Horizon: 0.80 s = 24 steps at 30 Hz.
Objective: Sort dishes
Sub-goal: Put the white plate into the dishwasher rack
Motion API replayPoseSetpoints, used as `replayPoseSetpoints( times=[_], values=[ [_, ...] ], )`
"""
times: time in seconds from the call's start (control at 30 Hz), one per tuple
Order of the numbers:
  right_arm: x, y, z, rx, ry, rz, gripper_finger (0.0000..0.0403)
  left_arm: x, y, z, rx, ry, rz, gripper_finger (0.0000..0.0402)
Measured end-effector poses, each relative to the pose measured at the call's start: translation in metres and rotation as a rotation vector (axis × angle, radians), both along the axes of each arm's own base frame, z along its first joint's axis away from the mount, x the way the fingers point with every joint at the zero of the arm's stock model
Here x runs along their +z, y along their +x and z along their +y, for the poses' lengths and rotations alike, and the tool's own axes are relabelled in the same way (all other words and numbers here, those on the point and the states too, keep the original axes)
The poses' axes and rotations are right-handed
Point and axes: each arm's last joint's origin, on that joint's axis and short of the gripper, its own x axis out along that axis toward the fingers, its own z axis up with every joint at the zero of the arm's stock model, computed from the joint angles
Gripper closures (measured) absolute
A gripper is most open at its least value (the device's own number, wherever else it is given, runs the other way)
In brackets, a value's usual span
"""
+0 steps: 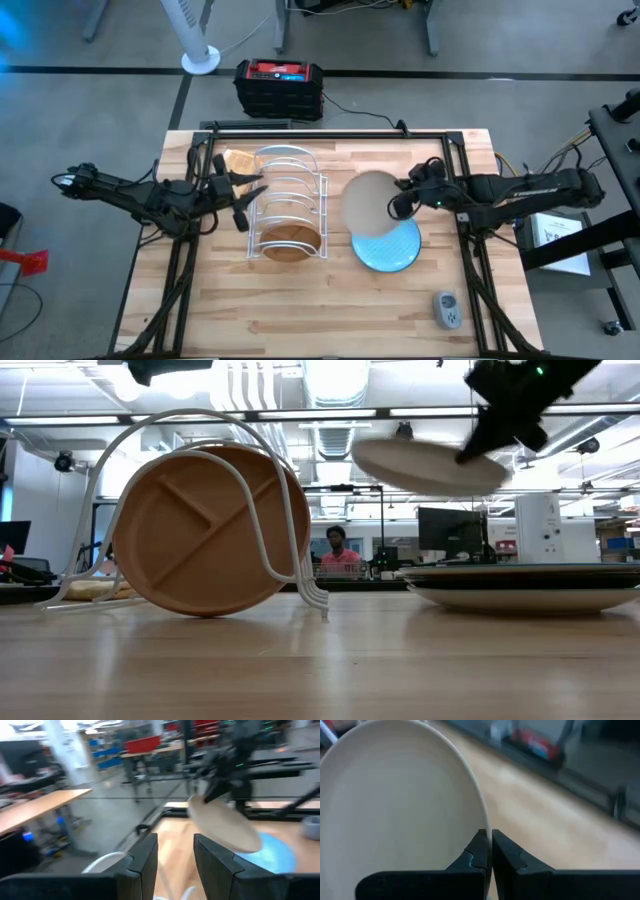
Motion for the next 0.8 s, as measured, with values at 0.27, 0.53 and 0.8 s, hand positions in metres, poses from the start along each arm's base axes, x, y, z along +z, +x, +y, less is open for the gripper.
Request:
replayPoseSetpoints(
  times=[0.27, 0.53, 0.8],
  values=[
    [0.028, 0.029, 0.013, 0.063, -0.330, -0.194, 0.0403, 0.001, -0.002, 0.003, 0.117, 0.075, 0.026, 0.0286],
    [0.021, 0.074, 0.022, 0.090, -0.511, -0.263, 0.0403, 0.002, -0.002, 0.004, 0.127, 0.110, 0.043, 0.0286],
    [0.001, 0.110, 0.032, 0.042, -0.649, -0.294, 0.0403, -0.001, -0.003, 0.006, 0.222, 0.123, 0.071, 0.0286]
  ],
)
